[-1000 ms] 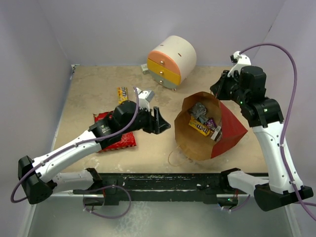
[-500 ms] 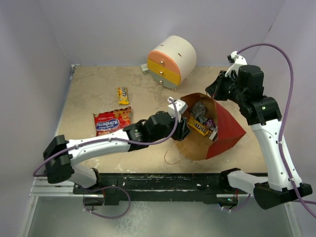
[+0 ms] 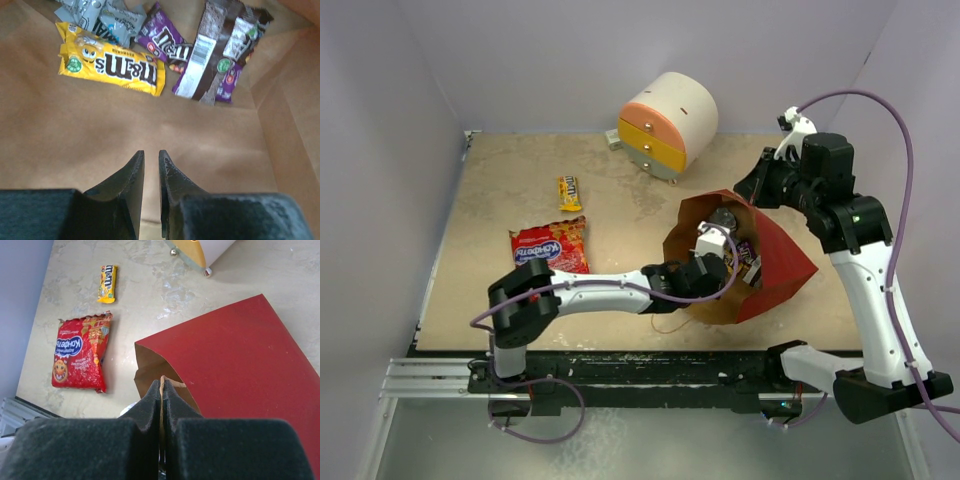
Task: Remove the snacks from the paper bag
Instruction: Take out the snack from the paper bag.
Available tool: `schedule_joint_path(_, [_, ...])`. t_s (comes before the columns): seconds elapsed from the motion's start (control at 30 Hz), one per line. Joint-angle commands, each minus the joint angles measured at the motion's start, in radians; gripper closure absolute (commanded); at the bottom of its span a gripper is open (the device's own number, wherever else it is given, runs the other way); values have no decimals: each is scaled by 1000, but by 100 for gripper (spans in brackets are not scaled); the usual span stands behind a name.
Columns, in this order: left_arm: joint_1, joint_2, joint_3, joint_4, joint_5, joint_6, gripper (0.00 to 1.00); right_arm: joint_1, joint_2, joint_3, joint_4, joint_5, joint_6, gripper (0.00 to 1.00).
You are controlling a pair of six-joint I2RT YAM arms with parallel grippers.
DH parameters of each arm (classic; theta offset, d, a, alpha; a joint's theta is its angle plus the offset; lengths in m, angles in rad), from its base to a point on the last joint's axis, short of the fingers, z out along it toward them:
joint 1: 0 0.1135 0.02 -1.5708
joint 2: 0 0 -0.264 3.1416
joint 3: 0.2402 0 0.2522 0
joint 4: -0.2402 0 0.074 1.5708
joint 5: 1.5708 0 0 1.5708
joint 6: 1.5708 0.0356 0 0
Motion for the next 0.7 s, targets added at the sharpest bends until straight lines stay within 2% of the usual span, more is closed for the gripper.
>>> schedule_joint_path(0.0, [-2,92,127,-46,-146,-154,79,-1,-20,44,-2,-13,-10,100])
schedule_joint_path(0.13, [-2,213,261,-183,-220,-315,77,-1,-28,39,-19,-13,-27,100])
schedule_joint_path(0.27, [1,283,330,-234,-276,-431,71,0,-24,58,-38,-10,-48,100])
schedule_joint_path(0.47, [38,367,403,-240,-299,-491,67,-1,-21,82,-60,-9,-67,100])
schedule_joint_path(0.57, [62,409,473,-331,-320,-550,62,-1,-21,92,-69,-8,-78,100])
schedule_joint_path(0.67, [89,427,486,-328,-306,-578,57,-1,-23,96,-79,-8,-86,100])
